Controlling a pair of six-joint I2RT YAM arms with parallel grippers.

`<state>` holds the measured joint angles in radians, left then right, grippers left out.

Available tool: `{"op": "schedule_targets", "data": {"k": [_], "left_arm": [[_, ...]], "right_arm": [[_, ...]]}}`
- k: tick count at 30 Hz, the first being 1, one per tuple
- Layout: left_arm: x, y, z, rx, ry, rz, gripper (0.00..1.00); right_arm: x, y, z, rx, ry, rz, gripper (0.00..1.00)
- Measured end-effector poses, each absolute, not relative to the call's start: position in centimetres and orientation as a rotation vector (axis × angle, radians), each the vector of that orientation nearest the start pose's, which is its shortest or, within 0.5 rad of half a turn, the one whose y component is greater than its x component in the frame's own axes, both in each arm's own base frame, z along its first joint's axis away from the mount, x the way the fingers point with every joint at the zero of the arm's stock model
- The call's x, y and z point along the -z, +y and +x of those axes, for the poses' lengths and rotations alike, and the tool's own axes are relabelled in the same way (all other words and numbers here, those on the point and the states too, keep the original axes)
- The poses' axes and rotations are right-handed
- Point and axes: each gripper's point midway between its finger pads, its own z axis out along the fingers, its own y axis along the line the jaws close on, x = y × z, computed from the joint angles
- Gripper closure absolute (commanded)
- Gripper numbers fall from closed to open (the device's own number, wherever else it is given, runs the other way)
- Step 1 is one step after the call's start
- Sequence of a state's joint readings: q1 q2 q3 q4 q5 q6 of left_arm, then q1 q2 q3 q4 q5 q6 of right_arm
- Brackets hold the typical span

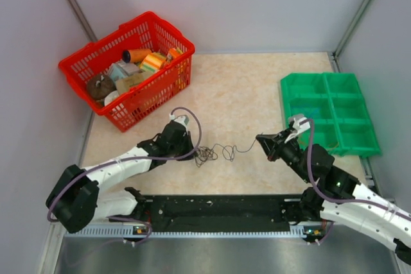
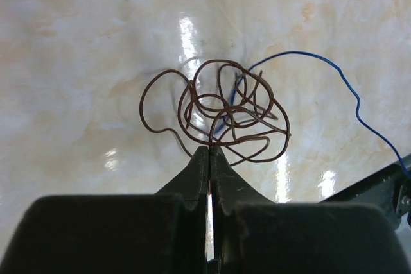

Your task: Untangle the cables

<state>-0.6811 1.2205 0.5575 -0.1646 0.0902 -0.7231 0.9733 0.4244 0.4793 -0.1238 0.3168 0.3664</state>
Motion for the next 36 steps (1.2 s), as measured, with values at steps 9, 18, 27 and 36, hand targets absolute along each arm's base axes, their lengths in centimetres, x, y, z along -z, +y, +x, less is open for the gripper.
{"op": "schedule_targets", "data": {"k": [9,18,27,36], "left_arm": [[-11.1,-15.8,22.6,0.459,2.321,-0.227,1.00],[-18.9,-10.1,22.2,0.457,1.958,-0.462,1.00],[-18.7,-7.6,21.6,0.349,1.938,-0.511,1.00],[-19.0,-6.4,21.0,0.320,1.909,-0.535,1.00]], "right_arm": [[-25.2,12.9,18.8,-0.593,1.619,-0.020,1.00],[-26.5,6.2,18.4,-0.512,1.510,0.273,1.00],[-27.1,3.5,18.1,-0.433,1.502,0.351,1.00],[-27.3,2.1,17.7,-0.393,1.509,0.384,1.00]]}}
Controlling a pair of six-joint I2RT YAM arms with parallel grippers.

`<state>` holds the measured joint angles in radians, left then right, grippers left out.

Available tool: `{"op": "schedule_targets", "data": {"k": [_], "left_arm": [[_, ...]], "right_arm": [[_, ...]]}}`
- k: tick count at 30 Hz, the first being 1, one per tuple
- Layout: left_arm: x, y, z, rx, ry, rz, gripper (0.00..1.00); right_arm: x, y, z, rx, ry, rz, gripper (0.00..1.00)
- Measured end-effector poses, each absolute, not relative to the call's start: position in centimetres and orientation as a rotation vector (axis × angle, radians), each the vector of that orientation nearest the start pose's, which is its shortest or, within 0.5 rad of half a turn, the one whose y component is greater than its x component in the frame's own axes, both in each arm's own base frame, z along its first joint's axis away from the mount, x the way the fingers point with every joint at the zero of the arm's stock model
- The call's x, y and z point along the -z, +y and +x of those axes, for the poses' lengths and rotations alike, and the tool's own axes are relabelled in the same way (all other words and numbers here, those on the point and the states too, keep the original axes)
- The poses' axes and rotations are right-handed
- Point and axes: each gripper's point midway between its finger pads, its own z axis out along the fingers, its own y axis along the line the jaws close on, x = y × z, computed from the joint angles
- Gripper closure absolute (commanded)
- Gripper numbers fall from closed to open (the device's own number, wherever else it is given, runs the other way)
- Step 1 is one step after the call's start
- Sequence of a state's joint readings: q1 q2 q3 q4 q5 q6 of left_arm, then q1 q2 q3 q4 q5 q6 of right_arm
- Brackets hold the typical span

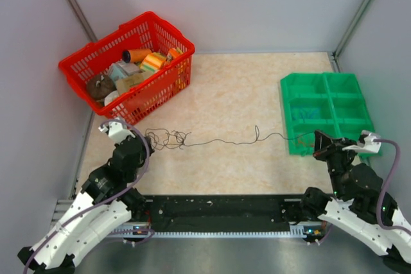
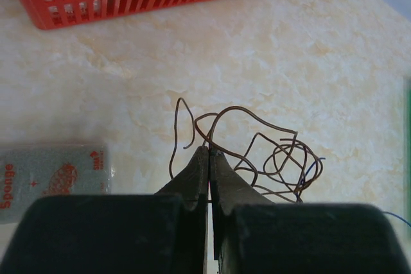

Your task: Untangle the cables

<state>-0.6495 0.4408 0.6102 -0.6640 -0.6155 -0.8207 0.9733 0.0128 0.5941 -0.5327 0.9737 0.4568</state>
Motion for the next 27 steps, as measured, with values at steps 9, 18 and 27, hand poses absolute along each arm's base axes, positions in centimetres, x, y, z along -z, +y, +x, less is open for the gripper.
{"op": "schedule_targets", "data": {"k": [9,18,27], "left_arm": [[-21.3,-3.8,20.0,0.292,1.805,-0.595,1.00],[-21.4,-2.7,19.6,0.256,1.782,-0.618,1.00],[-21.2,-2.7,19.6,0.254,1.786,-0.620,1.00]], "right_arm": [[-29.9,-0.4,16.8,-0.388,1.464,0.451,1.00],[-31.1,-1.8,16.1,-0.375,1.446,0.472,1.00],[-36.3,-7.1,13.4,-0.384,1.342,0.546,1.00]]}}
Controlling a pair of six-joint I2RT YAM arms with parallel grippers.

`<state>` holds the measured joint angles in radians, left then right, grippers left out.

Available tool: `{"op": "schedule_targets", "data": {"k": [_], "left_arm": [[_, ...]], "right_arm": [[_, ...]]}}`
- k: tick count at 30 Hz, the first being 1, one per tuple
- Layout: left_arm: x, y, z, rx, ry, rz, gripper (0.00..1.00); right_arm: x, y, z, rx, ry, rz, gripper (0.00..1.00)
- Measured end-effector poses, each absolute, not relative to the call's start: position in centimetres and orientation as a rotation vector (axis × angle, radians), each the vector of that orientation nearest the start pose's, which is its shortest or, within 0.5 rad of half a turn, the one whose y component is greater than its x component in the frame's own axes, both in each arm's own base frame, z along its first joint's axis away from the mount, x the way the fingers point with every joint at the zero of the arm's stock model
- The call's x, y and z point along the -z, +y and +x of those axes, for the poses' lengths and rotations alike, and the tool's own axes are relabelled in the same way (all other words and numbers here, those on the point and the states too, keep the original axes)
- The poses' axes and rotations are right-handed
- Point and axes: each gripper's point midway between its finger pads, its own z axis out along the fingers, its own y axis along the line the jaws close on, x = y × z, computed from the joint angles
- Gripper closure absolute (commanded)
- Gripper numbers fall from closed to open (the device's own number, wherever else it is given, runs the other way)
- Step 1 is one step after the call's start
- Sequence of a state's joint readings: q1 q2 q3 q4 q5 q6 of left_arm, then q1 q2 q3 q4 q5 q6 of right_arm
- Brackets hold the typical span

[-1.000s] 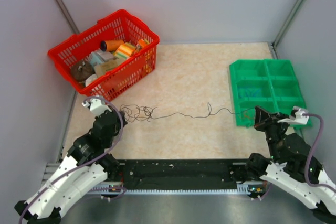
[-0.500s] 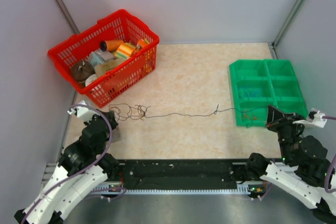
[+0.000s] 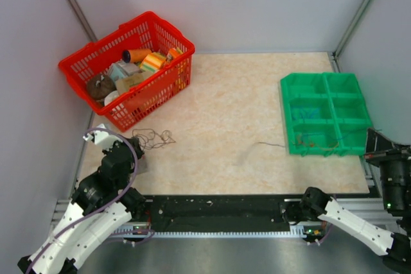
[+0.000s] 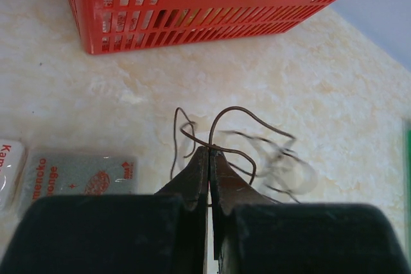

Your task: Untangle the cables

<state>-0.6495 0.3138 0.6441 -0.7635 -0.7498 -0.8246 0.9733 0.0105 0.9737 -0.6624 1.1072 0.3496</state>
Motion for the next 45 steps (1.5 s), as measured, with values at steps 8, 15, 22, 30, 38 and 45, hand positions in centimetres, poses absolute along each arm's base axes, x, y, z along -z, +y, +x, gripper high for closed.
{"op": "schedule_targets", "data": {"k": [8,15,22,30,38,45], "left_arm": [[-20.9,-2.8,19.7,0.248,1.796,-0.612,1.00],[-19.6,-6.2,21.0,0.318,1.894,-0.515,1.00],[-17.7,-10.6,21.9,0.420,2.042,-0.383,1.00],[-16.8,-13.6,21.9,0.541,2.103,-0.305,1.00],[-14.6,-14.8,20.8,0.608,2.176,-0.263,1.00],[-15.3,-15.9,20.4,0.713,2.158,-0.266,1.00]], "right_arm": [[-36.5,-8.6,12.6,-0.348,1.349,0.534,1.00],[-33.3,-4.2,14.4,-0.373,1.435,0.440,1.00],[-33.7,3.4,17.2,-0.444,1.523,0.264,1.00],[-31.2,13.6,24.3,-0.206,1.748,0.020,1.00],[-34.9,8.8,32.5,-0.148,1.725,0.263,1.00],[-43.4,2.7,37.1,-0.184,1.523,0.466,1.00]]}}
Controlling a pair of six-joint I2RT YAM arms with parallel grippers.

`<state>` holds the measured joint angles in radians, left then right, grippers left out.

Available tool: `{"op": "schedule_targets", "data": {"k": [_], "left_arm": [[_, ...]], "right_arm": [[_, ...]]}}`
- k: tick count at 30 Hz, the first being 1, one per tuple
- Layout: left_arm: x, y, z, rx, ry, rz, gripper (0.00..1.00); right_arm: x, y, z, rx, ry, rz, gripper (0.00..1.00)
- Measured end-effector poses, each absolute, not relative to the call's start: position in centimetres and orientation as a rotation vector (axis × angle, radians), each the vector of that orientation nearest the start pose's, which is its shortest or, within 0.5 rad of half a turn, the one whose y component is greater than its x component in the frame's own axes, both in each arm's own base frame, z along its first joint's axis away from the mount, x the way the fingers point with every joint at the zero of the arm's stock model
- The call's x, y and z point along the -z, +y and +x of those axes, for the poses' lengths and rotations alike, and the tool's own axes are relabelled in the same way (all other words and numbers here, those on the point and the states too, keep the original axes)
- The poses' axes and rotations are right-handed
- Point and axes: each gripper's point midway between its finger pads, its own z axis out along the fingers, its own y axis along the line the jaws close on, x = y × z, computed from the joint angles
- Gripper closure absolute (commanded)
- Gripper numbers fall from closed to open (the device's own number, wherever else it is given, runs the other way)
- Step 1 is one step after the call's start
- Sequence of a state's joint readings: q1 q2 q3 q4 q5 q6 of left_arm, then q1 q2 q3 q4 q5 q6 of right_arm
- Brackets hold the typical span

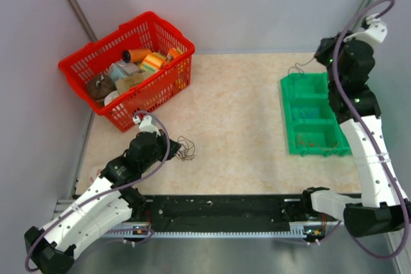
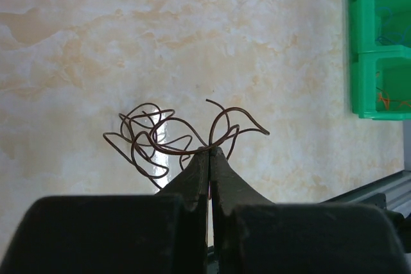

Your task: Untangle the cables

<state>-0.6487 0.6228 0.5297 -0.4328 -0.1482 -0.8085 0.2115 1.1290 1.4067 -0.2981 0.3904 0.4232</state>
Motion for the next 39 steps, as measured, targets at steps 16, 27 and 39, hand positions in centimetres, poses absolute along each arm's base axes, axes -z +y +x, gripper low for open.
{"op": "schedule_targets", "data": {"k": [16,27,39], "left_arm": [[-12.2,-18.1,18.0,0.893,2.253,-0.267,1.00],[-11.4,-18.2,18.2,0.871,2.286,-0.270,1.00],[-12.0,-18.9,18.6,0.877,2.302,-0.263,1.00]], "right_arm": [[-40.8,-4.4,45.7,-0.173,1.501,0.693,1.00],[-36.1,-9.1,44.0,0.129,1.515,0.837,1.00],[-42.7,-11.0,44.3,0.203,1.387,0.817,1.00]]}}
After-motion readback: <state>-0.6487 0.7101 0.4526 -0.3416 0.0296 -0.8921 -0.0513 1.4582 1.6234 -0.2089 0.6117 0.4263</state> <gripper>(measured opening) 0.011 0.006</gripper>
